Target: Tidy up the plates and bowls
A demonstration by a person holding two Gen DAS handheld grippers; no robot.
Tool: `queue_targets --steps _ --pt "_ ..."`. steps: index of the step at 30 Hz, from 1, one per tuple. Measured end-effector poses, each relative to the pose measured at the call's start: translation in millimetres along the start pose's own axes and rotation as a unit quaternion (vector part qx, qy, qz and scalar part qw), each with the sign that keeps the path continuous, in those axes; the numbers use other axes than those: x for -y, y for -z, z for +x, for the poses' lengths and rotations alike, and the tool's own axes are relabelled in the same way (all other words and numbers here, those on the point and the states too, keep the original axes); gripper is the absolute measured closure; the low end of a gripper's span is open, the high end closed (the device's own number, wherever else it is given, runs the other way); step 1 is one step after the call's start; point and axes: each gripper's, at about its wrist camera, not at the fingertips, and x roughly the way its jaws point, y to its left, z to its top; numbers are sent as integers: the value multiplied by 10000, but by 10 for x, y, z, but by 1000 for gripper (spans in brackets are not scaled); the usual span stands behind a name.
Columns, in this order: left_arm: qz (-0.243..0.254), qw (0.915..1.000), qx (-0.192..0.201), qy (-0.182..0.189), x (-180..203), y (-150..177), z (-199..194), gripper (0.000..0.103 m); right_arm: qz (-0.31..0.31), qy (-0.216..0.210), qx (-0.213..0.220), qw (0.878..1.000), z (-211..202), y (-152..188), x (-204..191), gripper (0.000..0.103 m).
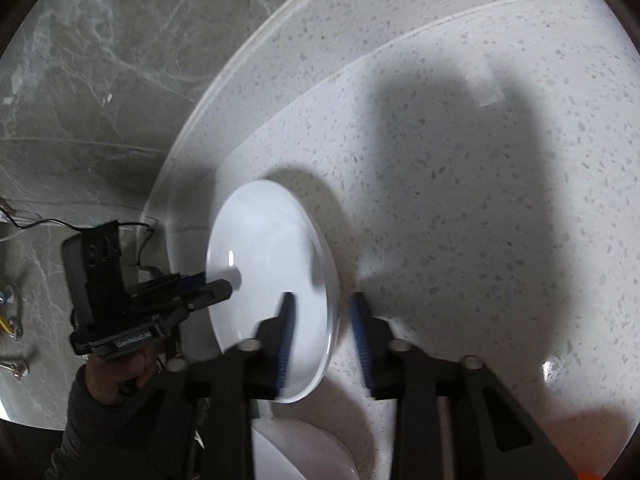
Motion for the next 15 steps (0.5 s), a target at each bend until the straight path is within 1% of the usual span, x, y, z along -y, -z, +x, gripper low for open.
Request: queue_targets --steps 2,3,5,10,15 --pt "85 9999 -16 -128 58 14 18 90 -33 105 -29 9999 28 2 -3 92" --pt "121 9997 -16 -196 75 24 16 91 -38 123 -23 9999 33 -1 -9 93" --pt "102 9995 -2 -286 98 22 23 93 -66 219 20 9997 28 -10 -25 93" --pt "3 9993 65 -374 148 -7 30 93 -101 401 36 9991 44 -36 -75 94" --pt "-44 9992 147 -376 178 3 -93 93 -107 395 81 9991 14 -52 -160 94"
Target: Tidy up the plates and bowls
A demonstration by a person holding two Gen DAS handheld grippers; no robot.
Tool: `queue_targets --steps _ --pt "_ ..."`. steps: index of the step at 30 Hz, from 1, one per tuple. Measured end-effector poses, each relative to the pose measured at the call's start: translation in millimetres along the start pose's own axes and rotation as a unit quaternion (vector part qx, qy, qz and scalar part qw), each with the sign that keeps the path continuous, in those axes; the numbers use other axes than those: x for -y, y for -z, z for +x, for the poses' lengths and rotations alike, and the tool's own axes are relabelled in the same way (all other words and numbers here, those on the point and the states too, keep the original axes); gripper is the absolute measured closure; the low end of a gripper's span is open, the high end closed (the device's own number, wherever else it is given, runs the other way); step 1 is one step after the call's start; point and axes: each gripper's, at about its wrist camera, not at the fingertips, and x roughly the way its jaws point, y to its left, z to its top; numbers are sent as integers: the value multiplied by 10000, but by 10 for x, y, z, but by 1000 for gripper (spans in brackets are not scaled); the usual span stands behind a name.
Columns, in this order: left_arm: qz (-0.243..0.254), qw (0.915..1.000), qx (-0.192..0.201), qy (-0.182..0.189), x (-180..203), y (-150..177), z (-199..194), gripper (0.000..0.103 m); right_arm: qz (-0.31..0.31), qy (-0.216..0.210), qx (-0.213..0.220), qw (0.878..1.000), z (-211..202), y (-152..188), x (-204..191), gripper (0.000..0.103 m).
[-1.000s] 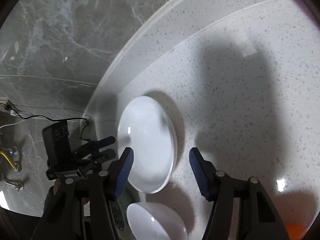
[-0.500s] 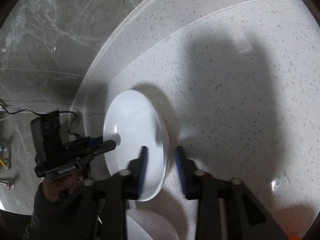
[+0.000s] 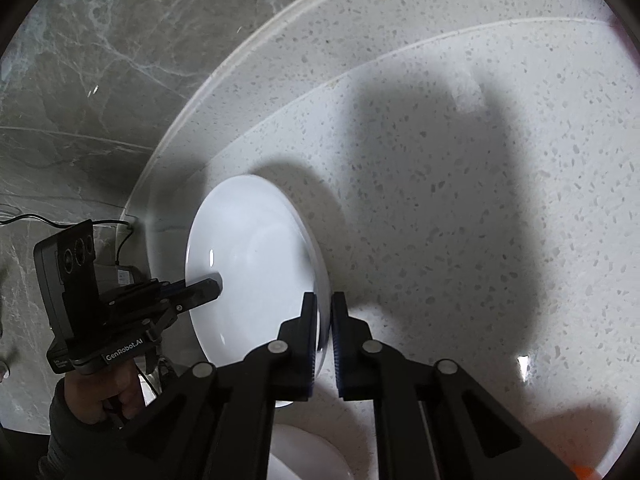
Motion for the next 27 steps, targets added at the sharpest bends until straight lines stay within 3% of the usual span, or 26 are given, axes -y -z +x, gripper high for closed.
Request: queue_targets --steps 8,15,20,27 --pt "-64 9997 233 22 219 23 -370 93 -196 -81 145 9997 -311 16 -184 94" --pt "56 9986 520 -13 555 293 -899 93 -510 -242 322 9979 -791 220 -457 93" --pt "126 9972 739 14 856 669 -1265 93 -776 -298 416 9957 -1137 541 -583 93" --pt "201 9962 845 54 1131 1448 -1556 93 -936 -393 454 9938 -1425 1179 -697 93"
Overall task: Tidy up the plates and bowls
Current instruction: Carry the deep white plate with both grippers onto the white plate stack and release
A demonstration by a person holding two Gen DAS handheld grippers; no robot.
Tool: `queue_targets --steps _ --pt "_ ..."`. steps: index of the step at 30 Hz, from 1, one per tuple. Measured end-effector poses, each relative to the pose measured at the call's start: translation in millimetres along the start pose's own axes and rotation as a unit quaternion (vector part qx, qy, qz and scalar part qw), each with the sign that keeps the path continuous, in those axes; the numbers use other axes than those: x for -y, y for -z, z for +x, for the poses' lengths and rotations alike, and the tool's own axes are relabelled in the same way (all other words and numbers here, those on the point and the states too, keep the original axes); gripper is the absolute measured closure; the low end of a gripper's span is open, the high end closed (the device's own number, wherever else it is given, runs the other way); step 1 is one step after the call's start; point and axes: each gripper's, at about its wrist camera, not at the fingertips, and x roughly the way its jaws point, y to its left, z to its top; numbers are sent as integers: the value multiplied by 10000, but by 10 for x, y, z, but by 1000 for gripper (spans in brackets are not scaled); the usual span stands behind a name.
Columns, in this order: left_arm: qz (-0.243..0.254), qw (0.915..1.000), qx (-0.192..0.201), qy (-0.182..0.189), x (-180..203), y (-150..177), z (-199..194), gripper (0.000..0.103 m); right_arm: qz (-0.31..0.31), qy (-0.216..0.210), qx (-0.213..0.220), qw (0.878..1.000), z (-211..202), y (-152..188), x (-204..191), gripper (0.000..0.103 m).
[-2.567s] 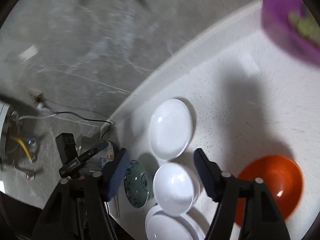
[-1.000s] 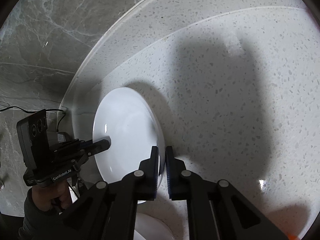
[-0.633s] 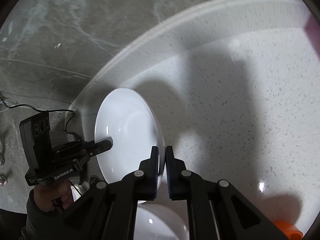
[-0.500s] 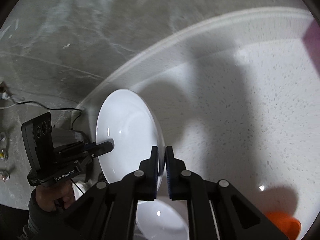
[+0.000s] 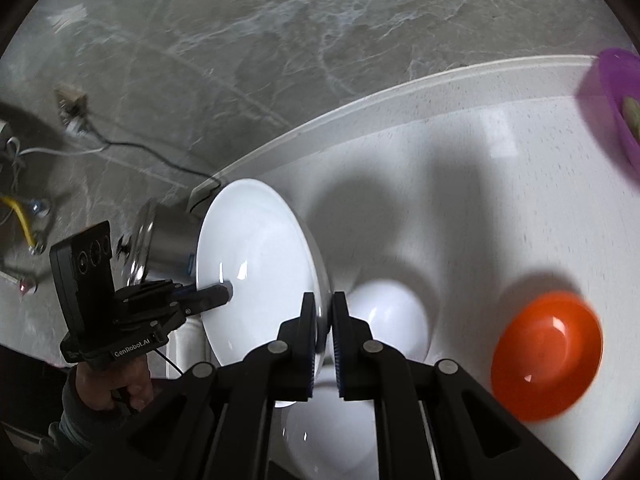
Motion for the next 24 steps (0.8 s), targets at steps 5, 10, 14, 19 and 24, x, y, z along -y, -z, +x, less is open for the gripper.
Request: queue_targets --steps 5,10,14,19,24 --pt "-96 9999 -40 75 182 664 -77 93 -129 92 -50 9999 -100 446 -128 93" --pt "-406 9989 -103 211 228 1251 -7 93 -67 109 -232 9996 -43 862 -106 93" --pt "-592 9978 -199 226 263 1644 163 93 101 139 -400 9991 104 1147 -11 93" --pt "-756 9966 -317 93 242 2020 358 93 163 243 -598 9978 310 1432 85 93" --pt "-796 9962 -361 -12 222 2204 530 93 348 328 -725 9962 495 1648 280 93"
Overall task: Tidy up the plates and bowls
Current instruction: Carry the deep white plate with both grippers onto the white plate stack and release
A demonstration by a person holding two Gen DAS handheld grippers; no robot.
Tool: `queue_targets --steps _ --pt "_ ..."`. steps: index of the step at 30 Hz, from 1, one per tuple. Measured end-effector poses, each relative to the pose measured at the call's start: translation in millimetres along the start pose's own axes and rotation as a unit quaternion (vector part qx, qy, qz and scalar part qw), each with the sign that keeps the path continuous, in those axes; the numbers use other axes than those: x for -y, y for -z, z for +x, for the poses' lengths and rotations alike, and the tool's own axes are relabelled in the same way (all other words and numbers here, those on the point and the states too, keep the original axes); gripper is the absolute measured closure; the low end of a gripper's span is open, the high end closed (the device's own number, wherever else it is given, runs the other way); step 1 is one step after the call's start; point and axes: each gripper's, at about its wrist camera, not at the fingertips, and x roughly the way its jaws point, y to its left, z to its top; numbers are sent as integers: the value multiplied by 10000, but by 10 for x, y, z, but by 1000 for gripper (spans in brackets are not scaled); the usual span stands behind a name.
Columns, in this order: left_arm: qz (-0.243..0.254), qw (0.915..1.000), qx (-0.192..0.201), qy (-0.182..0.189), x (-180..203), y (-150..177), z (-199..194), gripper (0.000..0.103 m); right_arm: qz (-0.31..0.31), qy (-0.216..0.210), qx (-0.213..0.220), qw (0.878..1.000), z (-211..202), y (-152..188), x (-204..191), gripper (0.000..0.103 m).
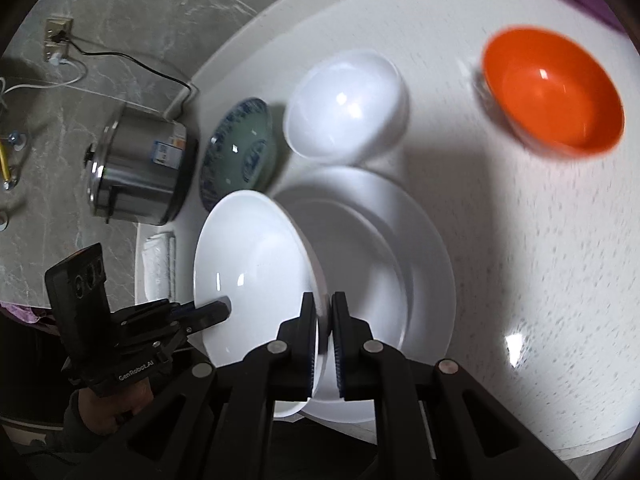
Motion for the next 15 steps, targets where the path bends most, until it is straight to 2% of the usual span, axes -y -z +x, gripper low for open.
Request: queue_targets --steps 10,15 --pt "87 9992 0 -380 11 75 315 93 -219 373 -14 9991 277 79 92 93" --pt "41 9990 -22 -448 -16 106 440 92 -394 527 -15 9978 360 131 93 94"
